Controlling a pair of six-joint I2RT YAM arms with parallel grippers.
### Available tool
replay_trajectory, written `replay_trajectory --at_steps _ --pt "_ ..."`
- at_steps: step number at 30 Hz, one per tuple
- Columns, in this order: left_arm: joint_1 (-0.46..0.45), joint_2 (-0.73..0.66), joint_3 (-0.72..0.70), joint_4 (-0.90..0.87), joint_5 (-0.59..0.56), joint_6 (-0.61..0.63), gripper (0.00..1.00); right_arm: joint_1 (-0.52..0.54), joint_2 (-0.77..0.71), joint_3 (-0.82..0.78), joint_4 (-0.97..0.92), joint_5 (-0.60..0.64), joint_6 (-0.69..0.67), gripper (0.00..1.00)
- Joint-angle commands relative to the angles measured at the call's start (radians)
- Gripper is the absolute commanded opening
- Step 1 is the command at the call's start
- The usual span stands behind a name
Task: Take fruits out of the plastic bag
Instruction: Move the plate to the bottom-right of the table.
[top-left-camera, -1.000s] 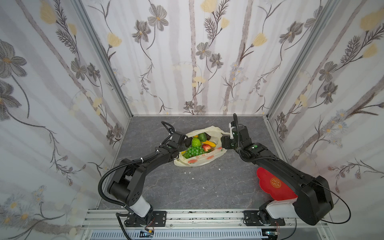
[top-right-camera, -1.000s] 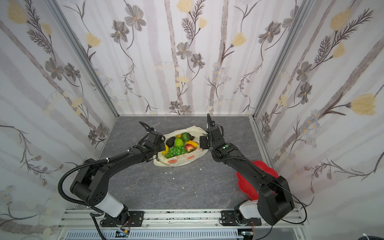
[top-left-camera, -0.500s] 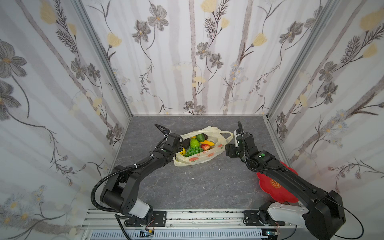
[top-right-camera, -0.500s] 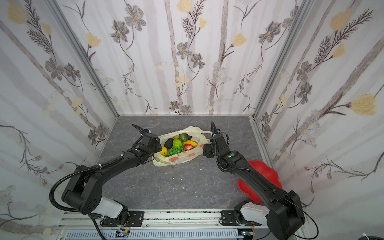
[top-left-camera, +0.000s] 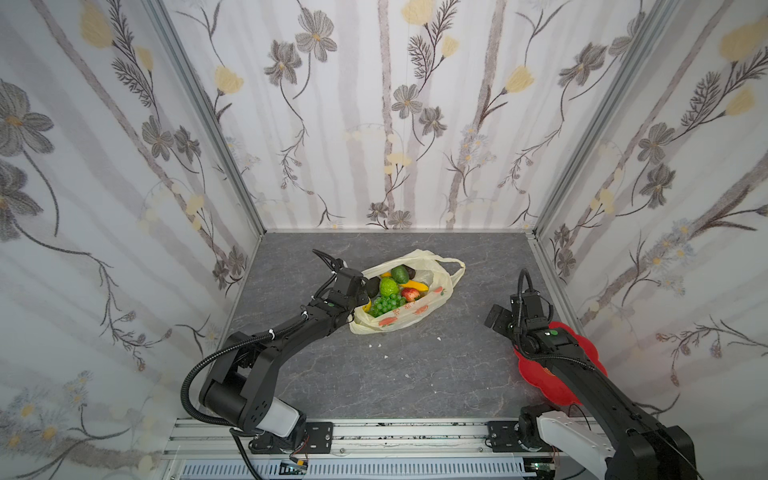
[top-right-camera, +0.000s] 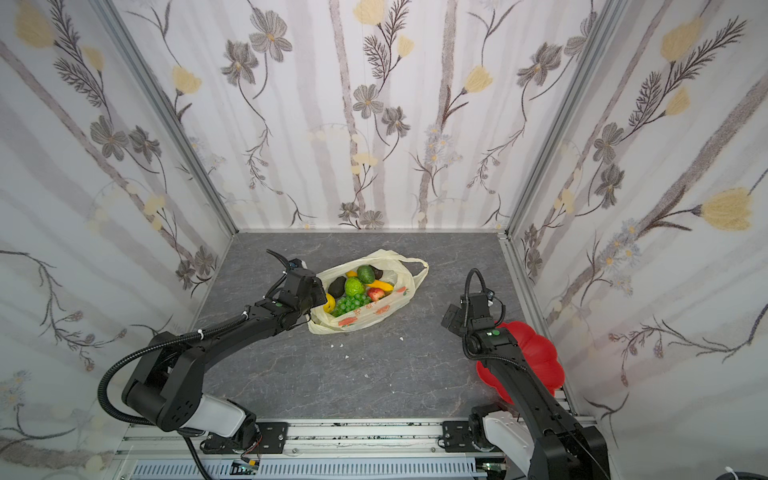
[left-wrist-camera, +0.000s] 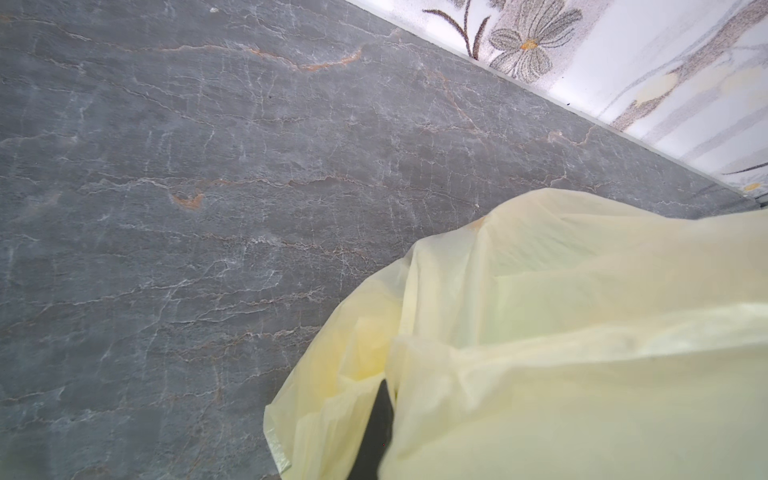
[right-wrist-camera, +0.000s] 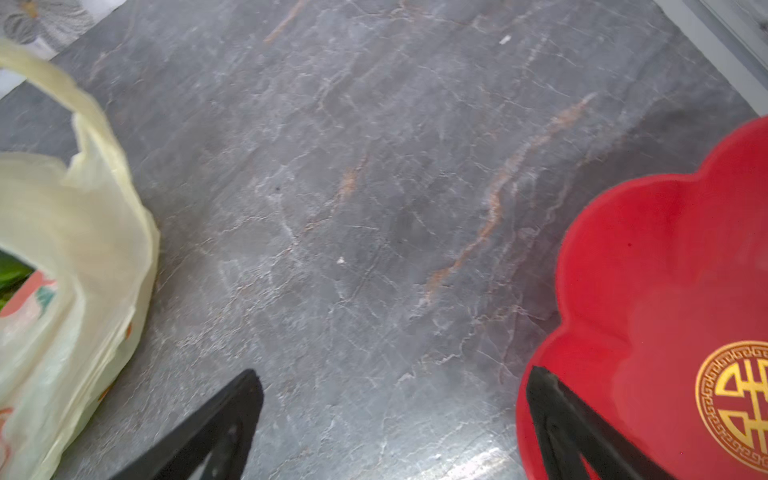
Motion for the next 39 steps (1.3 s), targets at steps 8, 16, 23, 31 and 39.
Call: replay_trajectory --at_steps 8,16,23,31,39 --pt "0.002 0.004 -0.02 0.062 0.012 0.006 0.0 -0.053 0.001 -0.091 -0.009 0.058 0.119 1.0" --pt "0.005 0.012 -0.022 0.073 0.013 0.002 0.0 -0.028 0.04 -0.112 -0.017 -0.002 0.116 1.0" --pt "0.01 0.018 -0.012 0.08 0.02 -0.006 0.0 0.129 0.066 -0.082 -0.035 -0.031 0.119 1.0" --pt "0.014 0.013 -0.022 0.088 0.006 -0.02 0.0 0.34 0.118 -0.021 0.003 -0.091 0.196 1.0" --pt "0.024 -0.011 -0.057 0.099 -0.012 -0.032 0.0 0.544 0.225 0.098 0.065 -0.187 0.198 1.0"
